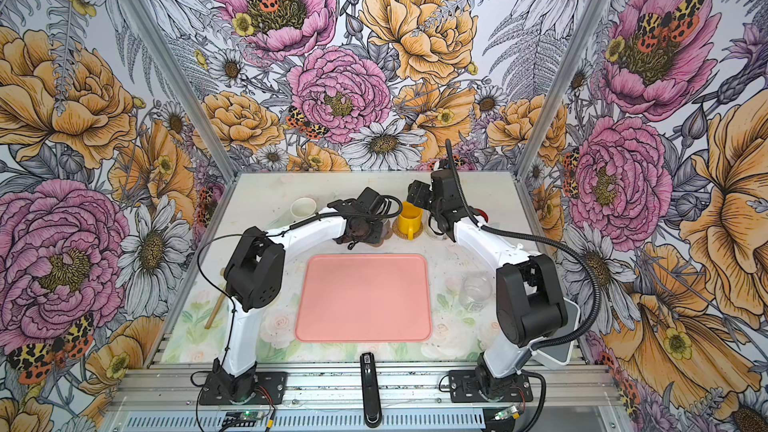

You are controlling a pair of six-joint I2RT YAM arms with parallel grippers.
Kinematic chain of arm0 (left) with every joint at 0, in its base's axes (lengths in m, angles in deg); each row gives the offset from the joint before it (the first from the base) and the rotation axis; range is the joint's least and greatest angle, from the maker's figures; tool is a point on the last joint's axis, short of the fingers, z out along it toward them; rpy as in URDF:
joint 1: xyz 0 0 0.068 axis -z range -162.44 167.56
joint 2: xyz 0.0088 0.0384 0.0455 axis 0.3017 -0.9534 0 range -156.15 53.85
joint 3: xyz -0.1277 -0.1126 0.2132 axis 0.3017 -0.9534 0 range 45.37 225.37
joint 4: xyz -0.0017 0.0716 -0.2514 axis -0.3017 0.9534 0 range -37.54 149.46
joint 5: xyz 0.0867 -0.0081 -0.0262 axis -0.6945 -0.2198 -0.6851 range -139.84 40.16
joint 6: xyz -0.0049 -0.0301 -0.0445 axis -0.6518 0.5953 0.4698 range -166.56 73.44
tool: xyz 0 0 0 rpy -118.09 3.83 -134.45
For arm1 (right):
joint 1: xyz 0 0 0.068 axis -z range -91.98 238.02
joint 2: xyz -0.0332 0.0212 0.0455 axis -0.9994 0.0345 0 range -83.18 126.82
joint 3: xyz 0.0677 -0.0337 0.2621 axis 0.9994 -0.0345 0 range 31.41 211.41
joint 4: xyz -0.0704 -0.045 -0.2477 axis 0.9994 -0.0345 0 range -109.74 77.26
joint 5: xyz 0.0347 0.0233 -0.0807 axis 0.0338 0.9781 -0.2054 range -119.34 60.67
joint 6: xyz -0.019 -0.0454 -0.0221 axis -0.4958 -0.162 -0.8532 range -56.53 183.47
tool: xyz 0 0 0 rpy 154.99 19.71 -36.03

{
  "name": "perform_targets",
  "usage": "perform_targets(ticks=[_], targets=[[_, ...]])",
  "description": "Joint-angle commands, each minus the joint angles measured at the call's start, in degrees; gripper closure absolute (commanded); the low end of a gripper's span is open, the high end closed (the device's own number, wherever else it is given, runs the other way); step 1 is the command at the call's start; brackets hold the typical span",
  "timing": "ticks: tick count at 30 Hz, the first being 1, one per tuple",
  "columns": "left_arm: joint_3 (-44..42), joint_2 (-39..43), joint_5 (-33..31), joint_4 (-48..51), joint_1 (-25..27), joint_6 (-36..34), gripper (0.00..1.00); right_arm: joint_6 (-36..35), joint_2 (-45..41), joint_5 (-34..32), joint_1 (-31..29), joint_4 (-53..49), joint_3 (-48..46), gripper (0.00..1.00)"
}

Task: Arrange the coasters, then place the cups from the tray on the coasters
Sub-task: 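Lower the lavender mug onto the paw coaster beside the black mug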

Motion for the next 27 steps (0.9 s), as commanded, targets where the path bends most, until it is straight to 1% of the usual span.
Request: perform_targets(ticks=[1, 4, 10, 13, 17, 19, 23, 25, 27], targets=[[1.1, 0.8, 0.4, -1.5, -0.2, -0.3, 0.67, 0.5, -0.2, 0.3, 0.3, 1.3, -0.5, 0.19], [0.8, 1.4, 0.1, -1.5, 0.0, -0.3, 0.61, 0.5, -0.2, 0.4, 0.3, 1.4, -0.5, 0.19], [0.3, 3.0, -1.3, -1.5, 0.2, -0.3, 0.56, 0.5, -0.3, 0.5, 0.3, 1.6, -0.8, 0.19], [0.1, 4.0, -2.2, -1.6, 0.3, -0.4, 0.49, 0.6, -0.3, 0.6, 0.3, 1.7, -0.8, 0.18], [0.2, 5.3, -3.3, -1.6, 0.5, -0.5, 0.45, 0.6, -0.3, 0.6, 0.3, 1.7, -0.8, 0.18], [0.7, 6.0, -3.9, -1.6, 0.7, -1.2, 0.41, 0.6, -0.4, 0.6, 0.3, 1.8, -0.9, 0.18], [0.9, 8.0, -4.8, -1.6, 0.6, -1.8, 0.39, 0.6, -0.6, 0.5, 0.3, 1.8, -1.0, 0.17], [0.6, 9.5, -6.1, -1.6, 0.7, -1.8, 0.37, 0.7, -0.8, 0.5, 0.3, 1.9, -1.2, 0.16], [-0.1, 11.3, -8.5, -1.7, 0.9, -2.0, 0.31, 0.7, -1.0, 0.3, 0.3, 2.1, -1.4, 0.15]])
